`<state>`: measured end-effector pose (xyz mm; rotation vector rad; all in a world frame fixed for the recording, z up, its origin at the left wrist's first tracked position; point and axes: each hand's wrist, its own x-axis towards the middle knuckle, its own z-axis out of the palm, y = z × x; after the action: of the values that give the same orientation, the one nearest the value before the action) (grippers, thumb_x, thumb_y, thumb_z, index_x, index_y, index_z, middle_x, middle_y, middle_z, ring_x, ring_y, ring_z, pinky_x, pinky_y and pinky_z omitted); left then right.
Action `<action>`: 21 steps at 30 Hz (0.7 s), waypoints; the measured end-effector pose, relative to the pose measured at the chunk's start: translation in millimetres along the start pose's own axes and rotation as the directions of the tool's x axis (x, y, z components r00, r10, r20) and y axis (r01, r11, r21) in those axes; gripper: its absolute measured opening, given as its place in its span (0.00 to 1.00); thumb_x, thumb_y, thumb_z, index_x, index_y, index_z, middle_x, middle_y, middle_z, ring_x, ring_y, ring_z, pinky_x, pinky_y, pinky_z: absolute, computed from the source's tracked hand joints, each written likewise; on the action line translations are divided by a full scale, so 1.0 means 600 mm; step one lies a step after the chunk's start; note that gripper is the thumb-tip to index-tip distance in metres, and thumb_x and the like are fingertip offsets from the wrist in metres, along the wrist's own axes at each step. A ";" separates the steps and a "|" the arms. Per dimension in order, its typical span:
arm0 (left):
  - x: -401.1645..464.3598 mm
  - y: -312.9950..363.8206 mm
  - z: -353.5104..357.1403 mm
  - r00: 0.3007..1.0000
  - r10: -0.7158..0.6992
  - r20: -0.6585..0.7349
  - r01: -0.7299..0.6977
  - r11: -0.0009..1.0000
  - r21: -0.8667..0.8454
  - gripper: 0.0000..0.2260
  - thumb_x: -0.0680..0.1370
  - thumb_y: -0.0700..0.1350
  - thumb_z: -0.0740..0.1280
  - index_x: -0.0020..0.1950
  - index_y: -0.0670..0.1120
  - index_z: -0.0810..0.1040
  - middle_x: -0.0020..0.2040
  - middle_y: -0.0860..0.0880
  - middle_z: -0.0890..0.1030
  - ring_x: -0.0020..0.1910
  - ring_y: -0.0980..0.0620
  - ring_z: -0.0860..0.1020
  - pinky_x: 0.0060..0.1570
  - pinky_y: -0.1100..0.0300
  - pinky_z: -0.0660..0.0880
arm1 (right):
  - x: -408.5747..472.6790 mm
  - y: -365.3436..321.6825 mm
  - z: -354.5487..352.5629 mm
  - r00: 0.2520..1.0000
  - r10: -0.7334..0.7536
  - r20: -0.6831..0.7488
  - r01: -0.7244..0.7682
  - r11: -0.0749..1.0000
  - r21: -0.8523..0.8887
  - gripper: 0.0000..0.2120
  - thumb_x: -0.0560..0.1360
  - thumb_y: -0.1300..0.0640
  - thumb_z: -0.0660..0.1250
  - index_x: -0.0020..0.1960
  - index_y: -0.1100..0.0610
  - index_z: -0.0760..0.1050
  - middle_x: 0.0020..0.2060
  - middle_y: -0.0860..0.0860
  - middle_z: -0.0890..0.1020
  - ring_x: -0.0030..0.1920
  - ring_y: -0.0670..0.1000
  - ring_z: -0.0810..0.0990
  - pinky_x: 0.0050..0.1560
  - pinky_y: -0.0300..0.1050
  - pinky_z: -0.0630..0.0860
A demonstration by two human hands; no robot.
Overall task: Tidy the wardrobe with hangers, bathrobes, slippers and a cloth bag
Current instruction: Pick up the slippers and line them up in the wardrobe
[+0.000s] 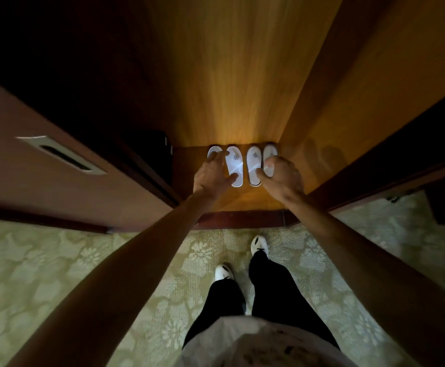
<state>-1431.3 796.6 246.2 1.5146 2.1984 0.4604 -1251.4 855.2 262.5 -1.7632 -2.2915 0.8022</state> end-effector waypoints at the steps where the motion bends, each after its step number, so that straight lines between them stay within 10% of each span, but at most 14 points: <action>1: -0.015 0.006 -0.016 1.000 0.023 -0.010 -0.022 1.000 0.004 0.28 0.74 0.52 0.75 0.72 0.50 0.71 0.67 0.48 0.76 0.64 0.46 0.77 0.58 0.48 0.78 | -0.019 -0.016 -0.012 1.000 -0.016 -0.015 0.016 1.000 0.003 0.21 0.78 0.43 0.65 0.62 0.57 0.77 0.57 0.53 0.82 0.59 0.55 0.80 0.56 0.50 0.77; 21: -0.230 -0.009 -0.376 0.951 0.161 -0.264 -0.050 0.923 0.382 0.17 0.83 0.52 0.60 0.72 0.52 0.69 0.47 0.47 0.84 0.47 0.46 0.84 0.48 0.48 0.81 | -0.198 -0.285 -0.104 0.936 -0.348 0.059 0.350 0.936 -0.026 0.21 0.78 0.47 0.66 0.68 0.54 0.74 0.61 0.51 0.81 0.60 0.54 0.80 0.55 0.46 0.75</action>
<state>-1510.4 658.9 457.8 1.8737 2.5513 0.3283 -1335.7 735.6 423.3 -1.2987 -2.5633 0.7502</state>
